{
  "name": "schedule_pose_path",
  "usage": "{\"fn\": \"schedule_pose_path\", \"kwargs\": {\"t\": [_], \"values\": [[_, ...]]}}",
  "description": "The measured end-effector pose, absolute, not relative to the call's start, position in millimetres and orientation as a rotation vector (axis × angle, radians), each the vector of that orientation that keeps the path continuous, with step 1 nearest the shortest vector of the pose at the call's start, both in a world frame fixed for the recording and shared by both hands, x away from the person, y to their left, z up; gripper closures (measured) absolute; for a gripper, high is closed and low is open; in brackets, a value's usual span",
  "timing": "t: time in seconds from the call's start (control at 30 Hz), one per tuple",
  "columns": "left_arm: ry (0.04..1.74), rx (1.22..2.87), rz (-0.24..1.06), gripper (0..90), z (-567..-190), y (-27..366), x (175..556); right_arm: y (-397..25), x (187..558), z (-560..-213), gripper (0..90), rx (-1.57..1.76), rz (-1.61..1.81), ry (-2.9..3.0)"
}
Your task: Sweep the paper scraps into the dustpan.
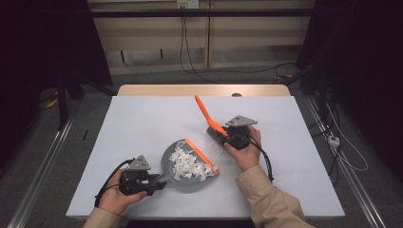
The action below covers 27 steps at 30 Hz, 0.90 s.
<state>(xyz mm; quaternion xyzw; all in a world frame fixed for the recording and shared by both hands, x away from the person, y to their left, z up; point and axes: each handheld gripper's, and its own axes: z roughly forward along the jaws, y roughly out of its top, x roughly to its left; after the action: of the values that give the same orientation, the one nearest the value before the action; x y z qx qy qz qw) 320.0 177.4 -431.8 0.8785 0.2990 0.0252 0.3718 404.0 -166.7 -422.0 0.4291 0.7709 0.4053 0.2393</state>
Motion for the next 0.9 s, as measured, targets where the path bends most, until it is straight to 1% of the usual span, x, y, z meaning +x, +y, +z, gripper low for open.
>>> {"fn": "schedule_pose_path", "kwargs": {"t": [0.1,0.17,0.2,0.33,0.7,0.9], "values": [[0.769,2.25,0.066,62.2,-432,177,320,-166,404,-417,63.6,1.193,1.041,2.12],[0.776,2.246,0.068,62.2,-432,177,320,-166,404,-416,65.0,1.205,1.009,2.142],[0.78,2.245,0.07,62.2,-432,176,320,-165,405,-416,70.1,1.209,0.991,2.163],[0.791,2.241,0.078,62.2,-432,174,321,-164,403,-416,71.1,1.237,0.971,2.206],[0.824,2.231,0.081,62.3,-434,165,322,-142,368,-417,71.2,1.244,1.027,2.206],[0.832,2.233,0.088,62.3,-434,163,322,-130,360,-417,71.2,1.245,1.06,2.218]]}}
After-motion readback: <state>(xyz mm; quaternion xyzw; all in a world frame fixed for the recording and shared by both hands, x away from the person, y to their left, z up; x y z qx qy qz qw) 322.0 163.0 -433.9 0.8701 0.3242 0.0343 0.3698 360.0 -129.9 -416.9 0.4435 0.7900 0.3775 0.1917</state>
